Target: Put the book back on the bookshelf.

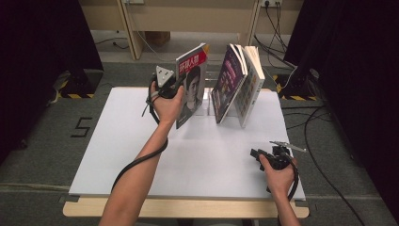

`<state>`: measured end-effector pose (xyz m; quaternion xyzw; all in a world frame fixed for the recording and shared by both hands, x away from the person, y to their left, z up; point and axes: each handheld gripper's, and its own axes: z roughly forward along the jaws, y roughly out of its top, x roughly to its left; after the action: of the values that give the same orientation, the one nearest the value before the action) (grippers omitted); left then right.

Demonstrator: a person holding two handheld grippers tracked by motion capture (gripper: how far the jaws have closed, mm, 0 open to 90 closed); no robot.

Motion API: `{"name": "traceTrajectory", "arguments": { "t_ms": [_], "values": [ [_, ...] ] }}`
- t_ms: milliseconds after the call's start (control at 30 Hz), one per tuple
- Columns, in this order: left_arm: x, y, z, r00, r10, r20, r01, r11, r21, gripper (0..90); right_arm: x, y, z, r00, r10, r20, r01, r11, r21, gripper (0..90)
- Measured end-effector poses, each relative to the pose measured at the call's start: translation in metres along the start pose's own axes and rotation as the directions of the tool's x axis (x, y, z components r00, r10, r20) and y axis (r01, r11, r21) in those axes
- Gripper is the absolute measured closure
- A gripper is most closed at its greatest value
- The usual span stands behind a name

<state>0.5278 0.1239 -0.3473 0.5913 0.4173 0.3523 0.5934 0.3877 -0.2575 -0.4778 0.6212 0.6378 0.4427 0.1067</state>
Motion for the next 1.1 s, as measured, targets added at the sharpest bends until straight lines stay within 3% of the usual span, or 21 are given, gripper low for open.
{"name": "traceTrajectory", "arguments": {
  "t_ms": [333, 567, 867, 1100],
  "values": [
    [0.01, -0.015, -0.023, 0.9999, -0.013, -0.002, 0.013, 0.9997, 0.021, 83.4, 0.003, -0.001, 0.001, 1.0, 0.008, -0.002, -0.008, 1.0, 0.006, 59.9],
    [0.013, -0.02, -0.033, 0.9983, -0.048, 0.033, 0.047, 0.9977, 0.049, 82.1, 0.002, -0.001, 0.002, 1.0, -0.004, -0.002, 0.004, 1.0, 0.006, 59.8],
    [0.008, -0.013, -0.034, 0.9881, -0.105, 0.112, 0.098, 0.9928, 0.069, 77.7, 0.002, 0.0, 0.0, 1.0, 0.007, -0.002, -0.007, 1.0, 0.006, 59.7],
    [0.007, -0.006, -0.026, 0.9863, -0.123, 0.11, 0.111, 0.9885, 0.102, 69.4, 0.001, 0.0, 0.0, 1.0, 0.003, -0.002, -0.003, 1.0, 0.004, 59.6]
  ]
}}
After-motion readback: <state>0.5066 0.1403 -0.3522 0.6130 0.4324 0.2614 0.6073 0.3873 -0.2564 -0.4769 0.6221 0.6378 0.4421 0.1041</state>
